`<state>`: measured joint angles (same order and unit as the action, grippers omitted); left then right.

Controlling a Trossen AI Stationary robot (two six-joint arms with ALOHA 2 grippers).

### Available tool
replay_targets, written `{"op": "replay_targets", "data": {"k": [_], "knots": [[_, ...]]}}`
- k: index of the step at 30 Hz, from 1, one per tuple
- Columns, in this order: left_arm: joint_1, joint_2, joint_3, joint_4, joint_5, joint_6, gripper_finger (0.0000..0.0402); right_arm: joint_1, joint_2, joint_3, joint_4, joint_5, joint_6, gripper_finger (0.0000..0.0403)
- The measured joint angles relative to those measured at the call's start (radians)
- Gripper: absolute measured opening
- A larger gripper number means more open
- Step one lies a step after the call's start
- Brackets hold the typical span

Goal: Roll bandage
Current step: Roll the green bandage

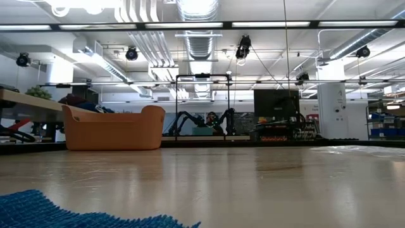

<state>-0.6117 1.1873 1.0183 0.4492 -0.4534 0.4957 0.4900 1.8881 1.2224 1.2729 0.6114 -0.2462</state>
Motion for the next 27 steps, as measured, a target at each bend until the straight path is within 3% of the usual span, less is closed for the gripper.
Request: {"op": "replay_targets", "data": {"k": [3, 18, 27], "knots": [[0.000, 0.000, 0.000, 0.000, -0.004, 0.008, 0.0007, 0.000, 0.000, 0.000, -0.013, -0.015, 0.000, 0.0006], [0.033, -0.003, -0.002, -0.059, -0.187, 0.160, 0.0007, 0.044, -0.002, 0.017, -0.052, -0.070, 0.140, 0.0001], [0.033, -0.017, -0.002, -0.064, -0.186, 0.165, 0.0007, 0.055, -0.004, 0.035, -0.060, -0.068, 0.103, 0.0000]]}}
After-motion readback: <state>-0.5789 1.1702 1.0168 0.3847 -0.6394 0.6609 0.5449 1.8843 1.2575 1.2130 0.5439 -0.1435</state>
